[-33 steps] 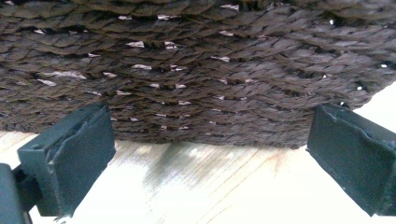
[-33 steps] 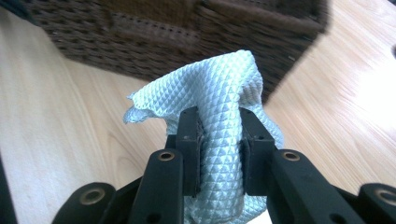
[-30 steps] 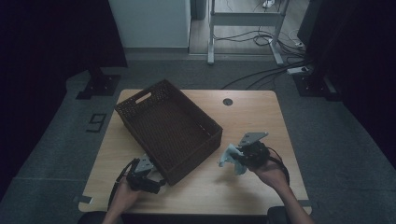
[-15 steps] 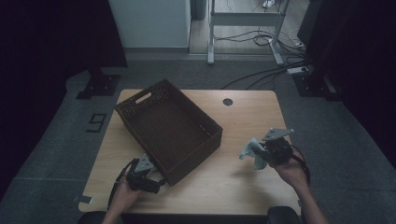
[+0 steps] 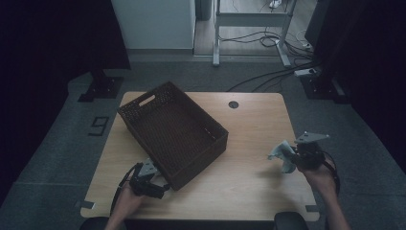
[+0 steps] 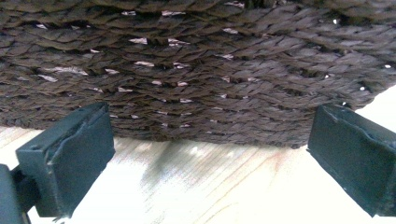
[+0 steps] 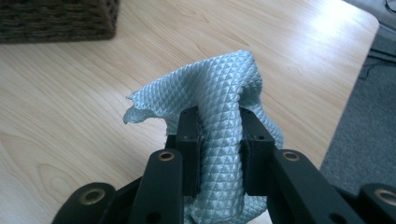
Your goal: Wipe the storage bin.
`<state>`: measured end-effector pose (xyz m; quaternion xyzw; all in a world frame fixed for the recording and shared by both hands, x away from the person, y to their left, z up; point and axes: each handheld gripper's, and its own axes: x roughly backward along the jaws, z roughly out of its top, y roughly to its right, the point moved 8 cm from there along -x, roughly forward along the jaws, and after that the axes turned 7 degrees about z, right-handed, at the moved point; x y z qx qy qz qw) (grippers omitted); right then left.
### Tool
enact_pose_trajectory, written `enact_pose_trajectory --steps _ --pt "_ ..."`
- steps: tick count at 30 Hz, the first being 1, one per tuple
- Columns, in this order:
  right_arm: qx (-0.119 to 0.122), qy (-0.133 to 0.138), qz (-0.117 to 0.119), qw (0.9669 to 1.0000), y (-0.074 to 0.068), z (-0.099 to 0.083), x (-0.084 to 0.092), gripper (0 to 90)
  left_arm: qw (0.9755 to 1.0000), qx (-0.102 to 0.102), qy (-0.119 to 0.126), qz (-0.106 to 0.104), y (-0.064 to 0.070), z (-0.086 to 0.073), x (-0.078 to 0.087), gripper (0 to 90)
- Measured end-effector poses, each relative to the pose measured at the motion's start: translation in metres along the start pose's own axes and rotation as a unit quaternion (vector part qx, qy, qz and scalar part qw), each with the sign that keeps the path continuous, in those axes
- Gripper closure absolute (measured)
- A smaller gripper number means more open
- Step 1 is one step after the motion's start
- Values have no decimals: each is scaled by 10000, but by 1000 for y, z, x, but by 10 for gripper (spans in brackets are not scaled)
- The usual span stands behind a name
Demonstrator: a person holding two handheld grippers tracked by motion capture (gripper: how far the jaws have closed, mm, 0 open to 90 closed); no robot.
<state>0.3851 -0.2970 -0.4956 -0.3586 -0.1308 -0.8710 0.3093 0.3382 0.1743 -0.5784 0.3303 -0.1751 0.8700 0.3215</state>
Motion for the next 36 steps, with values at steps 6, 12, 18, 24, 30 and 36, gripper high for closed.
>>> enact_pose_trajectory --steps 6,12,18,24,30,36 --pt "-169 -97 -3 9998 6 -19 -12 712 10000 1 -11 6 0 0 1 3" --pt "-324 -155 53 9993 7 -34 -30 703 10000 47 -27 1 0 0 2 4" --pt "-449 -329 129 9984 7 -56 -52 684 9997 237 -34 -80 0 2 8 11" --pt "-554 -368 239 9975 6 -71 -62 621 9997 150 -183 64 9 4 15 14" --pt "-493 -370 268 9977 5 -68 -58 361 9998 136 -93 -72 23 14 24 0" --pt "-352 -251 160 9989 6 -59 -47 236 9996 154 -202 89 28 20 20 0"
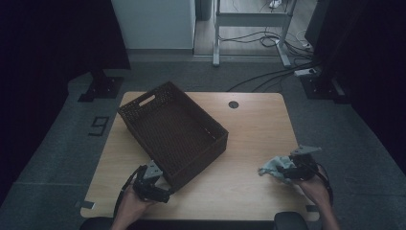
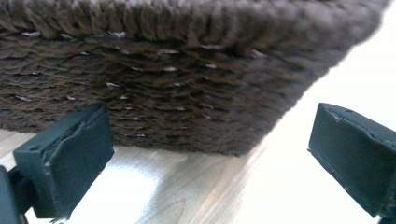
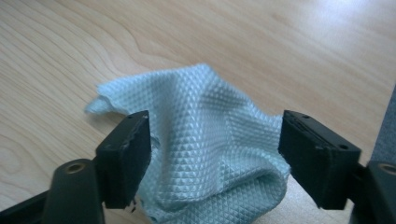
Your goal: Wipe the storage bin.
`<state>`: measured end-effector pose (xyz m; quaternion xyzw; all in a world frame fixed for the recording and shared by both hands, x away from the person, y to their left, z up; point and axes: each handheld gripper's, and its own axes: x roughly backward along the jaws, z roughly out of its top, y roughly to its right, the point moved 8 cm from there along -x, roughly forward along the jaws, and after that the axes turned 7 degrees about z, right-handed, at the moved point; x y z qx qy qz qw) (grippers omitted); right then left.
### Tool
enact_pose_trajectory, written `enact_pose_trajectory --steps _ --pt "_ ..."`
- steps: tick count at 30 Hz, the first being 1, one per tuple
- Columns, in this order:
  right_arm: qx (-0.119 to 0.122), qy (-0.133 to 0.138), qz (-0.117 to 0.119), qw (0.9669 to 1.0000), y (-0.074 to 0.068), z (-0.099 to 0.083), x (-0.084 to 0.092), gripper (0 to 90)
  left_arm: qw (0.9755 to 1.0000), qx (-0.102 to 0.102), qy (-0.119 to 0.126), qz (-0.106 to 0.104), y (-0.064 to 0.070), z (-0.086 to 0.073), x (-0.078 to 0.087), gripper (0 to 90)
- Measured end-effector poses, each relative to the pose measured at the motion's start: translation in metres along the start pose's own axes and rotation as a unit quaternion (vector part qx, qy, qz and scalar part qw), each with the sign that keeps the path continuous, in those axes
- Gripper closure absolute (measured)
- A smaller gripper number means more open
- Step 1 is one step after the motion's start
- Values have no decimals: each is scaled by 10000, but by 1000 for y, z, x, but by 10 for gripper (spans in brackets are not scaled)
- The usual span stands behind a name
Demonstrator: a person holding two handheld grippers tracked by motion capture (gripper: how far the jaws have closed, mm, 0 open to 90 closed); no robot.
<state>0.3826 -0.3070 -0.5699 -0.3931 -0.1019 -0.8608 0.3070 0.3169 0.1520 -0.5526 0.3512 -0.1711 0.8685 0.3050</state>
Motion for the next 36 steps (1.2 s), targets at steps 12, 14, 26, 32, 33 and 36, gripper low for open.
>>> enact_pose_trajectory --steps 12,14,26,32,33,36 --pt "240 246 177 9993 -19 25 5 237 9990 261 -179 311 -17 -4 -3 0" --pt "261 259 233 9991 -23 28 3 239 9988 279 -201 362 -22 -6 -1 0" --pt "387 317 530 9973 -42 39 -12 271 9979 281 -282 518 -49 -20 13 16" --pt "449 289 732 9959 -55 47 -23 295 9972 354 -338 564 -60 -26 21 116" --pt "454 283 785 9955 -58 49 -25 302 9972 357 -356 554 -62 -27 23 116" --pt "509 302 934 9939 -69 57 -29 327 9964 398 -391 635 -69 -30 26 163"
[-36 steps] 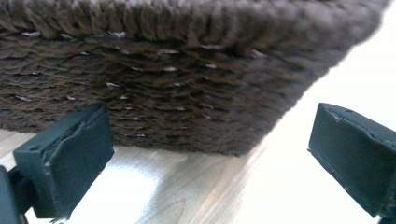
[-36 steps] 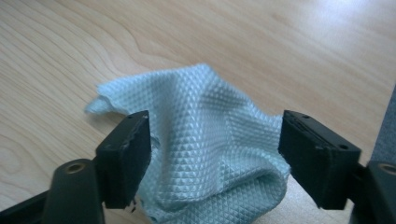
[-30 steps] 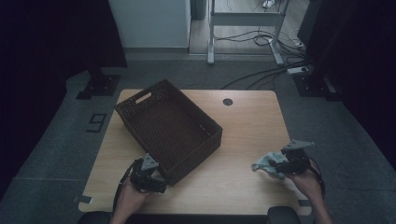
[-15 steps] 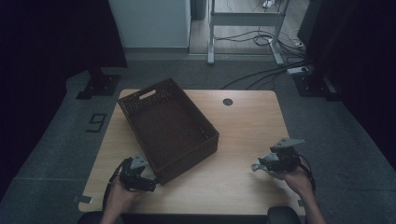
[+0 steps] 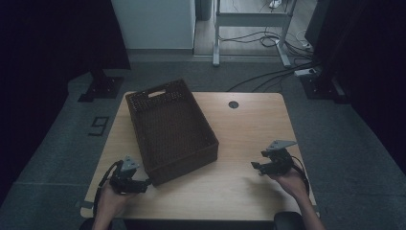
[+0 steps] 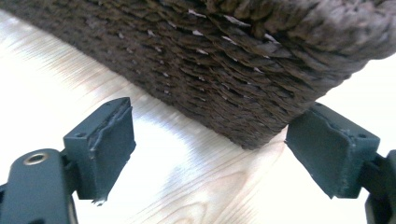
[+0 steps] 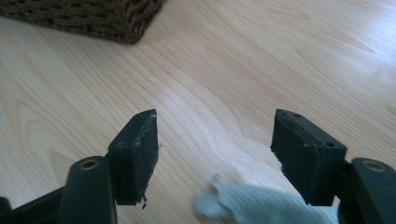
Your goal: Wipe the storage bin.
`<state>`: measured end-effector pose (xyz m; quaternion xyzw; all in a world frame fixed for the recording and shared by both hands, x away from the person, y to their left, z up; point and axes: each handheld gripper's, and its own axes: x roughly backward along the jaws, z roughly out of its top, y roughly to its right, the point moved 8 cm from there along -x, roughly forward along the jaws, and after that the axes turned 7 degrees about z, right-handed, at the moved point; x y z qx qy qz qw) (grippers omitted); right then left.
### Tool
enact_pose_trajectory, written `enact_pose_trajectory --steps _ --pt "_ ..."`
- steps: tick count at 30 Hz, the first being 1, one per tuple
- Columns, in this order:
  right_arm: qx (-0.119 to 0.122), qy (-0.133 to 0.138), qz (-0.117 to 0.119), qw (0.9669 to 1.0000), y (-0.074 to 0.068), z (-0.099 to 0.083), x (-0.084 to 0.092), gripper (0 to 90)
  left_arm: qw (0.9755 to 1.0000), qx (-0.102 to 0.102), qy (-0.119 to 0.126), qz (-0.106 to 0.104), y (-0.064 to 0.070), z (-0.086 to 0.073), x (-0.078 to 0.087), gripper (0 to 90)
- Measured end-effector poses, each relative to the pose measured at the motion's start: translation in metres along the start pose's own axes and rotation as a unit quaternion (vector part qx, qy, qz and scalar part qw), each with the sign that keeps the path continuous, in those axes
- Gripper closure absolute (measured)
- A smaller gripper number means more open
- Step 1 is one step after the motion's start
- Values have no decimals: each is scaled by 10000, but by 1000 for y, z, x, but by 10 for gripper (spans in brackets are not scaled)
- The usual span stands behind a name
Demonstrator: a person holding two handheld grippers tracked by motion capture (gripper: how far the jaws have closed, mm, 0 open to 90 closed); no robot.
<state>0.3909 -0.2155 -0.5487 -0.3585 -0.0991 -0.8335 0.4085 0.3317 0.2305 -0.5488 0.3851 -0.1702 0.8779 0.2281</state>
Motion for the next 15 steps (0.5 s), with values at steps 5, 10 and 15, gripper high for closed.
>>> enact_pose_trajectory --steps 5,10,15 --pt "49 9 230 9997 -12 11 -11 363 9998 149 -22 117 -16 -5 2 173" --pt "205 -14 423 9989 -25 22 -23 402 9992 277 -21 285 -29 -9 4 218" --pt "291 83 642 9975 -41 37 -35 439 9985 418 -8 348 -39 -12 5 264"
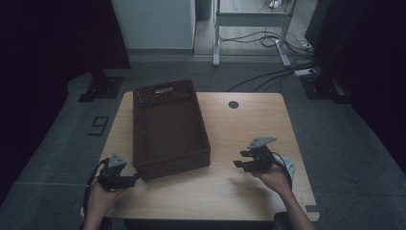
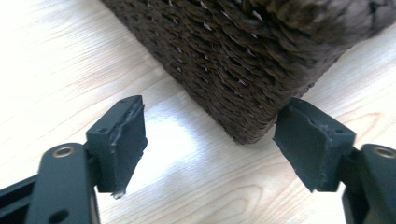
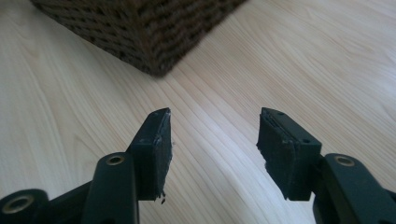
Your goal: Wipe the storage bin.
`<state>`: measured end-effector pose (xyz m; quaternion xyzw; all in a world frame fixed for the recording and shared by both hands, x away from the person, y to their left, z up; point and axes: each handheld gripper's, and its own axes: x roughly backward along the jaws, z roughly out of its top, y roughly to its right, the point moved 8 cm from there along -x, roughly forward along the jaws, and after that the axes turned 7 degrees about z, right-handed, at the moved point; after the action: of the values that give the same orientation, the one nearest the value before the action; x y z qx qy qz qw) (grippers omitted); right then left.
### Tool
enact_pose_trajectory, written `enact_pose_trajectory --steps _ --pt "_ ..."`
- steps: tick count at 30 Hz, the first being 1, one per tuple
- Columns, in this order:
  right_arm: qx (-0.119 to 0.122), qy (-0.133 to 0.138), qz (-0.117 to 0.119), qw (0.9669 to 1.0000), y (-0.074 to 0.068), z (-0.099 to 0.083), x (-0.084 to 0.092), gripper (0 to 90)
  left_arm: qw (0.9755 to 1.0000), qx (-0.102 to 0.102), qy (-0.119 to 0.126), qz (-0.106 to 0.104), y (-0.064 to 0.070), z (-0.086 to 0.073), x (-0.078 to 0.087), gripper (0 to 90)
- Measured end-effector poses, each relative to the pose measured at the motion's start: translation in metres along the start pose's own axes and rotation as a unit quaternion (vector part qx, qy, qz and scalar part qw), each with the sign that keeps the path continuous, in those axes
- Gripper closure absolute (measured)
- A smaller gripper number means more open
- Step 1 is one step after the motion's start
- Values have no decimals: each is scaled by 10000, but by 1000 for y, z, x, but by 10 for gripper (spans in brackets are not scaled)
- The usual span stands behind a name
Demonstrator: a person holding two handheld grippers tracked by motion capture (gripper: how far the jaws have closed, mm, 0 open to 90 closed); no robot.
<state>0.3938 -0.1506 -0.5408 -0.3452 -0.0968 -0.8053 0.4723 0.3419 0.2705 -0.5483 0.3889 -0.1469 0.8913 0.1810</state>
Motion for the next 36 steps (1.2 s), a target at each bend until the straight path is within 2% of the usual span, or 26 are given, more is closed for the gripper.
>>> enact_pose_trajectory --steps 4,8,12,13,15,16,19,20,21,22,25,29,32,36 --pt "111 -4 163 9998 -11 11 -13 445 10000 78 28 38 -7 -1 1 318" --pt "271 -104 187 9994 -18 19 -23 444 10000 0 62 5 -5 0 2 351" --pt "418 -157 360 9984 -29 34 -42 458 9997 -47 149 -211 3 4 3 374" --pt "444 -160 391 9981 -31 37 -46 462 9992 -35 240 -318 7 7 4 379" --pt "471 -167 416 9979 -33 40 -50 467 9990 -42 272 -359 9 9 4 401" --pt "492 -173 512 9973 -38 46 -58 484 9986 -57 308 -418 11 11 4 412" --pt "524 -181 591 9967 -41 51 -65 508 9985 -87 302 -442 14 12 2 441" --pt "543 -181 678 9961 -44 55 -72 570 9989 -141 256 -374 14 12 1 452" --pt "543 -181 678 9961 -44 55 -72 570 9989 -141 256 -374 14 12 1 477" --pt "543 -180 798 9952 -48 58 -76 616 9987 -111 240 -428 14 12 -1 494" --pt "617 -253 690 9954 -51 59 -78 623 9986 -140 253 -437 14 12 -1 505" --pt "659 -264 714 9949 -54 57 -77 630 9989 -134 237 -391 13 12 -1 514" --pt "723 -297 813 9936 -63 54 -76 633 9993 -157 212 -283 11 11 -1 513" --pt "768 -296 895 9926 -74 49 -74 630 9992 -183 208 -274 9 10 -1 512"
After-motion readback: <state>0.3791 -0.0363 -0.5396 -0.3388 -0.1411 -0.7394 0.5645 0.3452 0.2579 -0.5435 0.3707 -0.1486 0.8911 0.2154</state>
